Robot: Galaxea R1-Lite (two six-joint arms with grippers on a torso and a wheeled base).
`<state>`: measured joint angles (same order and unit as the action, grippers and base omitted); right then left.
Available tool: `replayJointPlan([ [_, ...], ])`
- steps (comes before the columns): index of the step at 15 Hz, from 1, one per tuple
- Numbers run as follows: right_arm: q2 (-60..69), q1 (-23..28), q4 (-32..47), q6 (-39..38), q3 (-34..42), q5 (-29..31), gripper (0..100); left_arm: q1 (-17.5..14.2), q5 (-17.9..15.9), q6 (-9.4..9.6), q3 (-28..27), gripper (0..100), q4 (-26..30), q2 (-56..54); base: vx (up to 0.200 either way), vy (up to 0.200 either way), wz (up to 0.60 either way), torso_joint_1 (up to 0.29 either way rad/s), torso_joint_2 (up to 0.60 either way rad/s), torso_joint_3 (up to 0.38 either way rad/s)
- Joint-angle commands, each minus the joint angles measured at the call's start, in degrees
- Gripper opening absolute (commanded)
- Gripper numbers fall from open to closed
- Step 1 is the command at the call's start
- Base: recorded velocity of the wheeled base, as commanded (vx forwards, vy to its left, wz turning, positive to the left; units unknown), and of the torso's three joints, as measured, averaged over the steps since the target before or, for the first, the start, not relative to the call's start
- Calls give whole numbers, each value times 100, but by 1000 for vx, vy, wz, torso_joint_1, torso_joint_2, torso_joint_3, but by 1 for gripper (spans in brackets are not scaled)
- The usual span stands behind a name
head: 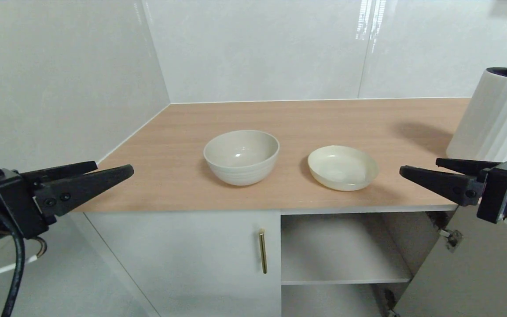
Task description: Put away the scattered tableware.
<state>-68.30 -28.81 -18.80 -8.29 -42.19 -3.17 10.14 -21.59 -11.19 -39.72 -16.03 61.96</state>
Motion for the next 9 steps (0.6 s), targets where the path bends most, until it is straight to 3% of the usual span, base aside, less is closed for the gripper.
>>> replayJointPlan([
  [1,-245,112,-274,161,-8,-8,100,14,32,3,-361,100,12,597,0,0,0,124,-325,-198],
  [4,-1159,420,-177,346,-861,229,100,14,41,-6,-1029,100,223,1116,0,0,0,51,-110,-63],
  [5,-1537,534,482,99,-1564,607,100,49,41,-67,-1451,100,663,1318,0,0,0,0,0,0],
  [6,-1686,543,1106,-375,-2012,792,100,111,76,-234,-1741,100,1014,1450,0,0,0,0,0,0],
  [7,-1748,543,1563,-753,-2320,959,100,295,173,-560,-2093,100,1357,1617,0,0,0,0,0,0],
  [8,-1730,543,1713,-859,-2461,1038,100,550,375,-964,-2541,100,1744,1854,0,0,0,0,0,0],
  [9,-1713,543,1722,-867,-2461,1064,100,779,700,-1175,-2866,100,1981,2083,0,0,0,0,0,0],
])
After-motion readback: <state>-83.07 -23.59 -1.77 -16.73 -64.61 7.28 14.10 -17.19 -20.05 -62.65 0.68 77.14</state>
